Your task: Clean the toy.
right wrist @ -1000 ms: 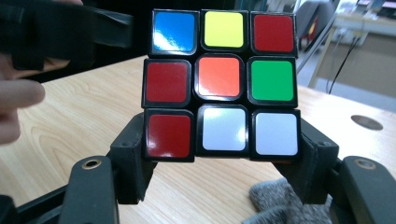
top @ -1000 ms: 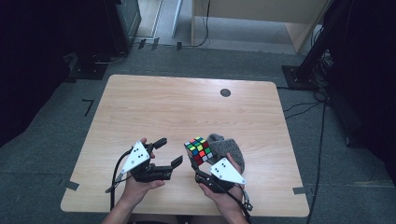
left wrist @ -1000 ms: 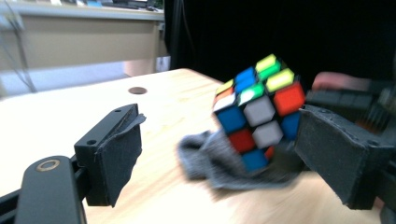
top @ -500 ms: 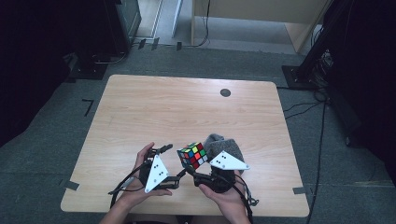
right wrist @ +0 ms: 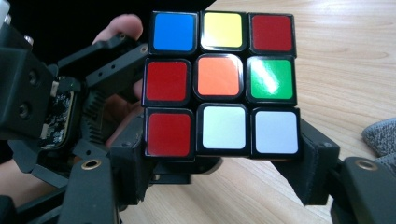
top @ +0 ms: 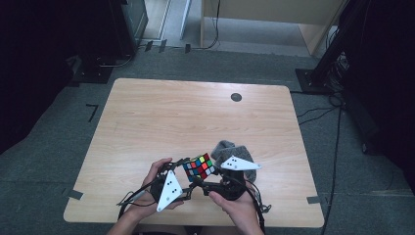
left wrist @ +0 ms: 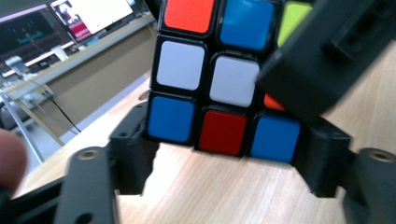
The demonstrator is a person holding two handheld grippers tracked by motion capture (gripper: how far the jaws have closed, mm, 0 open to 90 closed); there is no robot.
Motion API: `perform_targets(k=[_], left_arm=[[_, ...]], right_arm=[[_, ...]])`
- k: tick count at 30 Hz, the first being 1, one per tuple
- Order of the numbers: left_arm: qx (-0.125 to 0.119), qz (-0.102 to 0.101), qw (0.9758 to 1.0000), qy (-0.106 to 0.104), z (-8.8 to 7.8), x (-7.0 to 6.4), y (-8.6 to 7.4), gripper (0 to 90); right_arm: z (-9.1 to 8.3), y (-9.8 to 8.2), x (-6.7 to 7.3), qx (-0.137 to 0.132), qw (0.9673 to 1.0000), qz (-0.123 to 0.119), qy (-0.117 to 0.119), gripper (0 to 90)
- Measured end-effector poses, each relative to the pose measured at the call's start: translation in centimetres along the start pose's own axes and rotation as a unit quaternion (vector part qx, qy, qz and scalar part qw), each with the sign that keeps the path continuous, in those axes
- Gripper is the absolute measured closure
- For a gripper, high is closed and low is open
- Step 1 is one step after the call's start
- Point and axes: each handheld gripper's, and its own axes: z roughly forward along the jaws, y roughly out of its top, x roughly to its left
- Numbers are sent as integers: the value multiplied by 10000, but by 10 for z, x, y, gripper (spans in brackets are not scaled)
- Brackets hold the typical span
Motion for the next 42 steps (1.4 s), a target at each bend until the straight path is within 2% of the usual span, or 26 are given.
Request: perform_targets(k=[2,4,6,9,14,18,19,20,21,22,23,24,25,27,29,31,33,34,35,37,38,40,42], left_arm=[[57,-134,9999,-45,1,1,1,336],[72,-170,9998,-118,2,0,0,337],[90,-197,9997,-131,2,0,-1,337],[73,-317,9994,-125,1,4,-1,339],[88,-618,9980,-86,-2,13,-4,339],[158,-935,9955,53,-4,24,-9,339],[161,-1013,9947,59,-5,28,-9,339],[157,-1107,9937,60,-6,30,-10,339],[155,-1203,9926,26,-7,33,-11,340],[148,-1263,9919,28,-8,35,-12,340],[149,-1316,9912,30,-8,37,-12,340],[145,-1387,9902,-4,-9,38,-13,340],[133,-1443,9895,-11,-9,39,-13,339],[129,-1557,9877,-113,-9,41,-13,339],[115,-1638,9862,-192,-10,42,-13,339],[74,-1774,9837,-295,-10,45,-14,339],[49,-1908,9810,-347,-11,48,-15,339],[35,-1950,9802,-342,-11,49,-16,339],[27,-1991,9794,-347,-11,50,-16,339],[37,-1996,9793,-341,-12,51,-16,339],[48,-1978,9797,-335,-12,50,-16,339],[92,-1935,9805,-318,-11,49,-15,340],[106,-1934,9805,-343,-10,48,-15,340]], right_arm=[[-1,1,-4,4,9998,125,122,339],[0,1,-8,50,9996,205,194,328],[2,0,-10,145,9994,236,209,279],[1,1,-14,99,9992,326,226,229],[-5,4,-17,-169,9993,208,255,188],[-16,9,-23,-544,9972,324,407,166],[-20,10,-26,-696,9963,350,374,172],[-24,10,-29,-849,9955,343,236,198],[-27,10,-31,-1007,9945,281,-16,250],[-28,8,-35,-1048,9938,154,-325,273],[-25,6,-38,-944,9928,-107,-732,281],[-19,2,-42,-711,9885,-448,-1259,283],[-12,-3,-47,-433,9809,-750,-1743,279],[4,-16,-60,20,9715,-990,-2154,266],[17,-27,-69,461,9557,-1102,-2691,247],[25,-33,-75,694,9459,-1147,-2955,264],[27,-36,-79,790,9390,-1197,-3126,311],[28,-38,-82,849,9367,-1202,-3177,324],[28,-39,-85,903,9359,-1169,-3199,329],[28,-42,-91,897,9390,-1044,-3151,356],[27,-42,-93,833,9402,-987,-3151,404],[25,-43,-94,774,9363,-1031,-3267,549],[23,-44,-96,714,9357,-1066,-3286,677]])
